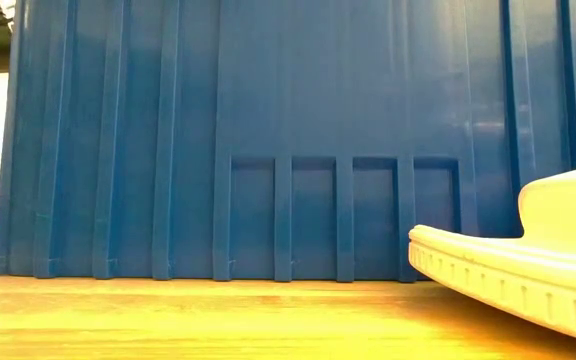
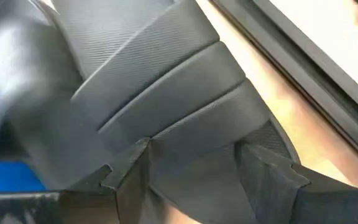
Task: Pick and place slides into bin
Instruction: Put the black slides into the blue organizer bin
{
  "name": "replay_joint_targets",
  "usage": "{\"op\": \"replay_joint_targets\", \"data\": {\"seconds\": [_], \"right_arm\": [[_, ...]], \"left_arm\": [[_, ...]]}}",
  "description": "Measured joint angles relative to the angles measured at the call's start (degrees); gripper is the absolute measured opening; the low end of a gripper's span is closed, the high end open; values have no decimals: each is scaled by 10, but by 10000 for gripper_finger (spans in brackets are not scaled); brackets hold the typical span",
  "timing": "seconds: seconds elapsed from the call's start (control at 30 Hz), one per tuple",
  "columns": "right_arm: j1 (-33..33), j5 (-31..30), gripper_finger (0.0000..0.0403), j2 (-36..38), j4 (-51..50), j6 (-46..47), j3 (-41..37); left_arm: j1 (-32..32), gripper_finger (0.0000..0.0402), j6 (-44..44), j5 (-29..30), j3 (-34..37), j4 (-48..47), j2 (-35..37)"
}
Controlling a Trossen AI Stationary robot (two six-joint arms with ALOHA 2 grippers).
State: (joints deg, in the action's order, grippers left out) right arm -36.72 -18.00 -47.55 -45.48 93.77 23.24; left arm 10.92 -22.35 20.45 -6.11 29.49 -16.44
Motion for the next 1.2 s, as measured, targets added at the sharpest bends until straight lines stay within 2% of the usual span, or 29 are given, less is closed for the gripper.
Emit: {"op": "replay_joint_targets", "data": {"seconds": [0.3,0.43,0.67,0.8,1.07,1.2], "right_arm": [[0,-103,219,-3,12,22,-5],[0,-117,219,-7,28,72,-22],[0,-128,219,-6,146,129,-80],[0,-138,219,-6,192,129,-91],[0,-204,219,-6,200,130,-81],[0,-211,213,-10,204,145,-92]], "left_arm": [[0,11,0,0,0,0,0],[0,11,0,0,0,0,1],[0,11,-22,8,0,0,0],[0,11,-29,9,0,0,0],[0,11,-29,9,0,1,0],[0,11,-29,9,0,0,0]]}}
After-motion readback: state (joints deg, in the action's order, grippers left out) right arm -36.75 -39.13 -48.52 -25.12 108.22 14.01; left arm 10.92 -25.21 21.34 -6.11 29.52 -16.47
